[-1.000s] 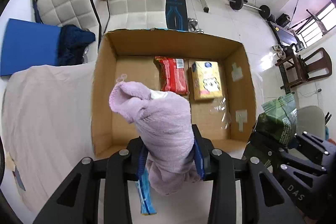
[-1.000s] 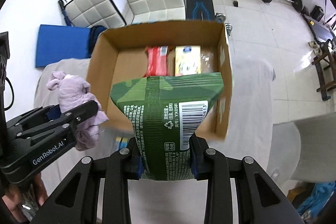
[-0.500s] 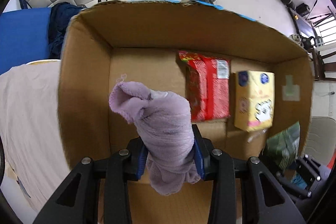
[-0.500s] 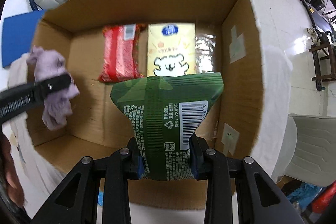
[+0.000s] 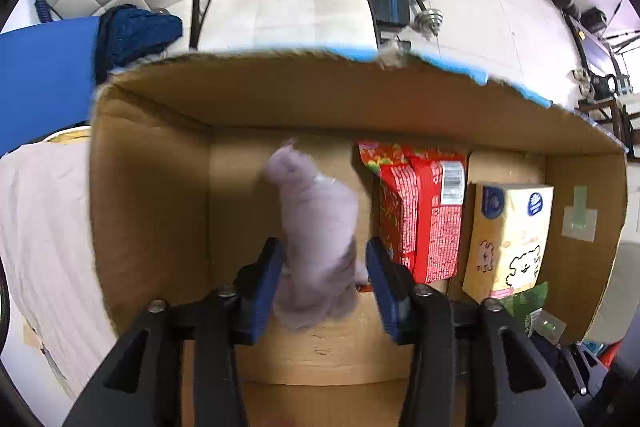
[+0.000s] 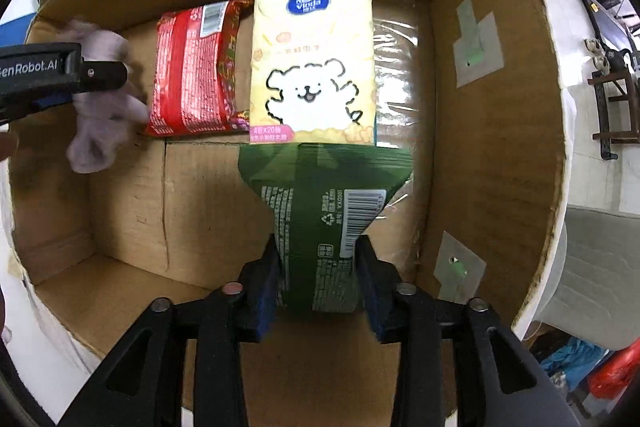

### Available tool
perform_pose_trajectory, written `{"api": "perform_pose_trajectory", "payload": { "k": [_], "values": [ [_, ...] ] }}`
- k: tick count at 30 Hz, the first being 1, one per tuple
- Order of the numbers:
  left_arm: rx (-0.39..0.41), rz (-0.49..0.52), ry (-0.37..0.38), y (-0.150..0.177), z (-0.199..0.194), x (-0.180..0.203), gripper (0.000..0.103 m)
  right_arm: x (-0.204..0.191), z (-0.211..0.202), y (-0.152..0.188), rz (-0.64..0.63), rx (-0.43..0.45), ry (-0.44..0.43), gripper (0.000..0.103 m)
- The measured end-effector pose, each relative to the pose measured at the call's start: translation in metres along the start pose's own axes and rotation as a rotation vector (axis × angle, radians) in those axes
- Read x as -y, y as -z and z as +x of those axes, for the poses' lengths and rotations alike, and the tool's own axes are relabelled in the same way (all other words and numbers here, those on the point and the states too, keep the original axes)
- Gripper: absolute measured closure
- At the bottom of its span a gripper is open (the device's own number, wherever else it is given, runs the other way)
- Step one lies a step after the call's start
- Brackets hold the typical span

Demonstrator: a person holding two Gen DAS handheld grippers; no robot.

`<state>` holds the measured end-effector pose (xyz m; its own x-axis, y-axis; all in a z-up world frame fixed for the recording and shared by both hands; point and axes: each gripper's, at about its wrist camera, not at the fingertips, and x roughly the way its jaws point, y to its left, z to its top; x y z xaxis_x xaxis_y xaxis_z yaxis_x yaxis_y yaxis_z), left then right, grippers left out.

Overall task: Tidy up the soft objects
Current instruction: 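Lower the towel and green bag into the box and open both tools, then move both tools back to the blue stick and orange bag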

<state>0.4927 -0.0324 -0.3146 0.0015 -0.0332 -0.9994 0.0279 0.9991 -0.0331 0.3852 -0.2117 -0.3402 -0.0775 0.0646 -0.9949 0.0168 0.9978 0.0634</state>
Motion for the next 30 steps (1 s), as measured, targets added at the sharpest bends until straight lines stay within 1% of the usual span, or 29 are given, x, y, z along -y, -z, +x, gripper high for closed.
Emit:
{"api": "perform_pose_trajectory", "payload": {
  "k": [1, 3, 4, 5, 6, 7, 8, 9, 10, 13, 17, 18, 19, 20, 23, 26, 30],
  "values": [
    [0.011, -0.002, -0.005, 0.000, -0.004, 0.000, 0.051, 0.001, -0.004, 0.001, 0.001, 0.013, 0.002, 0.041],
    [0.035, -0.006, -0.008, 0.005, -0.016, -0.002, 0.047, 0.000, -0.015, 0.000, -0.002, 0.036, 0.000, 0.031],
    [0.047, -0.009, -0.006, 0.008, -0.021, -0.004, 0.042, 0.000, -0.019, 0.001, 0.003, 0.046, -0.003, 0.027],
    [0.061, -0.011, -0.005, 0.012, -0.028, -0.004, 0.039, -0.001, -0.024, 0.002, 0.009, 0.056, -0.007, 0.023],
    [0.076, -0.012, -0.005, 0.018, -0.035, -0.005, 0.033, -0.001, -0.030, 0.004, 0.015, 0.072, -0.018, 0.015],
    [0.089, -0.011, -0.011, 0.023, -0.041, -0.004, 0.022, -0.001, -0.035, 0.005, 0.023, 0.089, -0.026, 0.005],
    [0.106, -0.005, -0.021, 0.031, -0.048, -0.003, 0.017, -0.002, -0.041, 0.007, 0.029, 0.108, -0.022, 0.002],
    [0.120, 0.007, -0.037, 0.038, -0.052, -0.002, 0.008, -0.002, -0.046, 0.008, 0.032, 0.123, -0.018, 0.000],
    [0.133, 0.015, -0.050, 0.045, -0.056, -0.001, 0.007, -0.002, -0.050, 0.010, 0.030, 0.137, -0.014, 0.000],
    [0.171, 0.004, -0.053, 0.068, -0.067, -0.006, 0.007, -0.003, -0.061, 0.019, 0.024, 0.169, 0.002, 0.000],
    [0.216, 0.000, -0.054, 0.102, -0.083, -0.003, 0.007, 0.000, -0.077, 0.037, 0.032, 0.204, -0.008, 0.000],
    [0.236, -0.002, -0.053, 0.113, -0.090, -0.002, 0.007, 0.002, -0.078, 0.038, 0.030, 0.214, -0.005, 0.000],
    [0.247, -0.001, -0.056, 0.115, -0.092, -0.003, 0.007, 0.001, -0.081, 0.042, 0.026, 0.223, -0.003, 0.000],
    [0.264, 0.002, -0.069, 0.125, -0.098, -0.001, 0.006, 0.001, -0.086, 0.047, 0.021, 0.234, 0.000, 0.000],
    [0.294, -0.001, -0.086, 0.141, -0.107, 0.003, 0.007, 0.006, -0.097, 0.058, 0.014, 0.263, -0.003, 0.000],
    [0.317, -0.019, -0.078, 0.158, -0.119, 0.004, 0.007, 0.003, -0.109, 0.072, -0.006, 0.301, 0.015, 0.000],
    [0.354, -0.023, -0.078, 0.178, -0.141, 0.005, 0.007, 0.001, -0.131, 0.094, -0.008, 0.331, 0.010, 0.000]
  ]
}}
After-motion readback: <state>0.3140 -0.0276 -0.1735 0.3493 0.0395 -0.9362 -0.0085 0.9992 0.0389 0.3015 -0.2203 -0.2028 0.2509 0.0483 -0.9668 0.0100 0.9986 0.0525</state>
